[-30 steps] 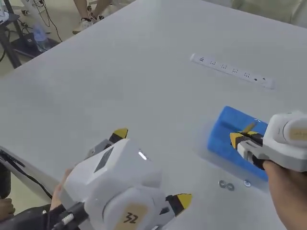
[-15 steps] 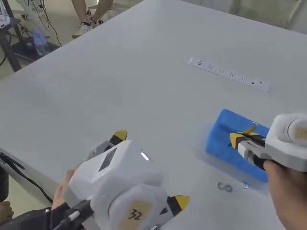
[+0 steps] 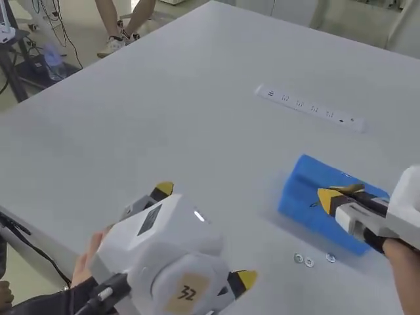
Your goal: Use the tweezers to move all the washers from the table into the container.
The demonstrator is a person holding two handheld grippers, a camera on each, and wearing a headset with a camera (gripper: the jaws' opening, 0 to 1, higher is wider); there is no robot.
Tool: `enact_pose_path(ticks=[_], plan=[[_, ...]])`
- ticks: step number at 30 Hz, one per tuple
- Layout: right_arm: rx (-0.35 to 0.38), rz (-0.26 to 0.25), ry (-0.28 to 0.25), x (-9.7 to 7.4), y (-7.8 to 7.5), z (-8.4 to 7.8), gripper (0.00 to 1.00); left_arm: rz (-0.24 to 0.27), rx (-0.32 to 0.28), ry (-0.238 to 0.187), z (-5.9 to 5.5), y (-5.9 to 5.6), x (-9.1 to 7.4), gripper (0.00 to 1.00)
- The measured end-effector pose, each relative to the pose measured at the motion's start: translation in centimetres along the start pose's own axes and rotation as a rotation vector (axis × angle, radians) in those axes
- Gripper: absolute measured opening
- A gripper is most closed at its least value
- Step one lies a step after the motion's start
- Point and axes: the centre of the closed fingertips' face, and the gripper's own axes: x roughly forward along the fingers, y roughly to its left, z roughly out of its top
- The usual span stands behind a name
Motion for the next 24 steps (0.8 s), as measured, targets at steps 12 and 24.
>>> enact_pose_path(ticks=[12, 24], plan=[[0.076, 0.056, 0.069, -0.8, 1.0, -2.8, 0.04, -0.005, 0.014, 0.012, -0.2, -0.1, 0.1, 0.99], [0.055, 0.075, 0.138, -0.7, 2.2, -5.8, 0.04, -0.006, 0.015, 0.018, -0.4, -0.2, 0.1, 0.99]])
